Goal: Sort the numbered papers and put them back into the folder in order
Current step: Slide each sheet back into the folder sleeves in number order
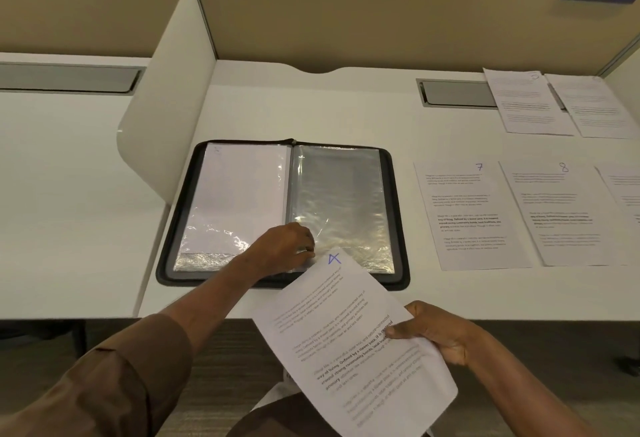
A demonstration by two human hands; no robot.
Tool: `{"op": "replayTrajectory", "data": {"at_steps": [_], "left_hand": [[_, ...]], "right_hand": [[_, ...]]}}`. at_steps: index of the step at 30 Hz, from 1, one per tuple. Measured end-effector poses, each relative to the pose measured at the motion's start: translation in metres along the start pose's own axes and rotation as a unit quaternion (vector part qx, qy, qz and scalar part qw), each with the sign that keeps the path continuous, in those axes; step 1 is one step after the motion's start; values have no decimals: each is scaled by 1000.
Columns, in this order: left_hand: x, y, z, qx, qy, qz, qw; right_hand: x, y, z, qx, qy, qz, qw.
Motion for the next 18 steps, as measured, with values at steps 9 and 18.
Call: {"op": "replayTrajectory", "data": {"at_steps": [9,18], "left_hand": [[0,3,-9,-3,-1,3,1000],[5,6,-8,-11,20,-9,1000]], "right_hand": [[2,2,-6,-30,40,-78,996],[8,4,-22,-106,50,-127,985]]}}
Point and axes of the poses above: each hand's wrist, its own x-axis away from the middle knuckle, its own y-axis out of the back of the hand, z = x × y, the point moved 6 cm from there along -x, towards the middle knuckle, and after that the axes turned 3 degrees about z, right-handed, at the moved point
